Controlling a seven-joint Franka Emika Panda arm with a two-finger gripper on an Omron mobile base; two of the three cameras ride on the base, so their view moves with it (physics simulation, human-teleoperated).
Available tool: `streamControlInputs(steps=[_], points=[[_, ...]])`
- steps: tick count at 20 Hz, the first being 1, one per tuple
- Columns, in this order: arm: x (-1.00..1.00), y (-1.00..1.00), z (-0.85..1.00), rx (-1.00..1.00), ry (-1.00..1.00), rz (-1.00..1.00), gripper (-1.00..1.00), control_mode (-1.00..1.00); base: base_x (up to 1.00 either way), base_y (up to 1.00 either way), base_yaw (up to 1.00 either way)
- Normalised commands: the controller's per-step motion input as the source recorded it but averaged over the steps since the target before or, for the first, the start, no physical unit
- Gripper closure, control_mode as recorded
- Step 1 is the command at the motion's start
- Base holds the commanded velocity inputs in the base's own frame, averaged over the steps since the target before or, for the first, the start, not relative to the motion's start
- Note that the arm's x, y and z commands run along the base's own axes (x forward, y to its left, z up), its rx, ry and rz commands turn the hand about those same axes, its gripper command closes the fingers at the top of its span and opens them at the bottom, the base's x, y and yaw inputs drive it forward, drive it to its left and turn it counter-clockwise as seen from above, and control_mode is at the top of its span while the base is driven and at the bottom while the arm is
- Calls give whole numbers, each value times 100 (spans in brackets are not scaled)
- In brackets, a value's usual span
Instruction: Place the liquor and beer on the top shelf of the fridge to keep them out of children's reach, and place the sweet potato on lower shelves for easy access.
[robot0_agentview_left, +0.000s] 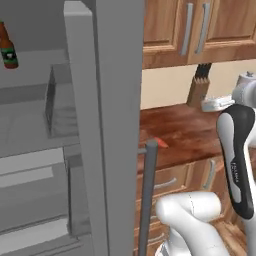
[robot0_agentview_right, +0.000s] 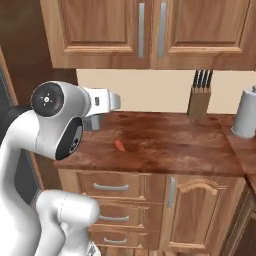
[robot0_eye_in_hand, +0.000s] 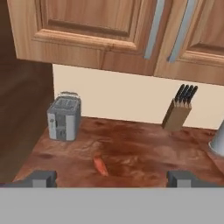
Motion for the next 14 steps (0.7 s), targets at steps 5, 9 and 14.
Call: streamControlInputs(steps=[5, 9, 14], points=[[0, 0, 0, 0, 0, 0, -100, 100, 65, -47, 46], [0, 0, 0, 0, 0, 0, -100, 100, 35, -71, 38], [5, -10, -13, 0, 2, 3, -100, -100, 15, -47, 19]])
